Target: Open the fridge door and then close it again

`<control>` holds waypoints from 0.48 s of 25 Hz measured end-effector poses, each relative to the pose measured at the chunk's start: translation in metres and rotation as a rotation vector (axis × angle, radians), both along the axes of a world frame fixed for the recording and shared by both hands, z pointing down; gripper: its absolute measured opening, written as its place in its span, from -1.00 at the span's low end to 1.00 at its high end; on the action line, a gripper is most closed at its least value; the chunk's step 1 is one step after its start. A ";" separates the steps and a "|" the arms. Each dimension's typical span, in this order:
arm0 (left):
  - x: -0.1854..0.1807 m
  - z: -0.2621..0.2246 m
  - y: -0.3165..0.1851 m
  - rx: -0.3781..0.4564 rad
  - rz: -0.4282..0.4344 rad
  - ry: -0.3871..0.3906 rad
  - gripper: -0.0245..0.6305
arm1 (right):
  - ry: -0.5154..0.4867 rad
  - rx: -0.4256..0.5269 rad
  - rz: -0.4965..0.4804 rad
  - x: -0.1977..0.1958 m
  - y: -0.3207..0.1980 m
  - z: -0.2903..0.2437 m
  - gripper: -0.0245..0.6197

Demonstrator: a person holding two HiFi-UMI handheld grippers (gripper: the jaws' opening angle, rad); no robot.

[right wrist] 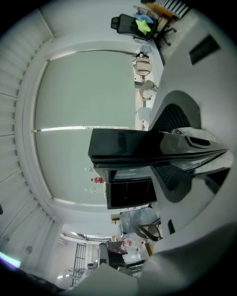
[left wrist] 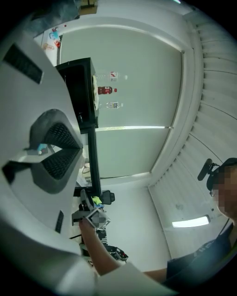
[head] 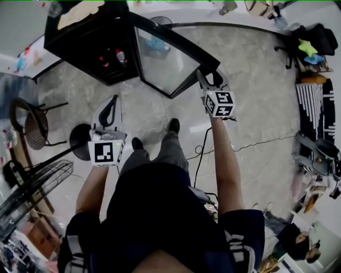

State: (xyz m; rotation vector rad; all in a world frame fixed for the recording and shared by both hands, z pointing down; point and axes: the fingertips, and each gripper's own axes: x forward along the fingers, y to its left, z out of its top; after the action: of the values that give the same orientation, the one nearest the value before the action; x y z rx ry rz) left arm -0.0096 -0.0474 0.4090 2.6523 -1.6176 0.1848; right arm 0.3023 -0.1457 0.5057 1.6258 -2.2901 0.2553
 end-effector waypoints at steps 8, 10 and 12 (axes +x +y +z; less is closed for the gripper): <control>0.067 -0.003 -0.039 -0.025 -0.047 -0.039 -0.85 | -0.018 -0.004 -0.127 0.045 -0.061 0.000 -0.23; 0.081 -0.007 -0.052 -0.025 -0.064 -0.045 -0.85 | -0.028 -0.003 -0.138 0.055 -0.080 -0.003 -0.25; 0.095 -0.010 -0.063 -0.017 -0.076 -0.056 -0.85 | -0.036 0.001 -0.155 0.064 -0.096 -0.005 -0.25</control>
State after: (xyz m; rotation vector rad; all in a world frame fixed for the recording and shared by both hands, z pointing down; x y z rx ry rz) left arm 0.0854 -0.1104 0.3988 2.5909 -1.7217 0.2716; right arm 0.3664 -0.2420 0.5007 1.4452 -2.4277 0.2485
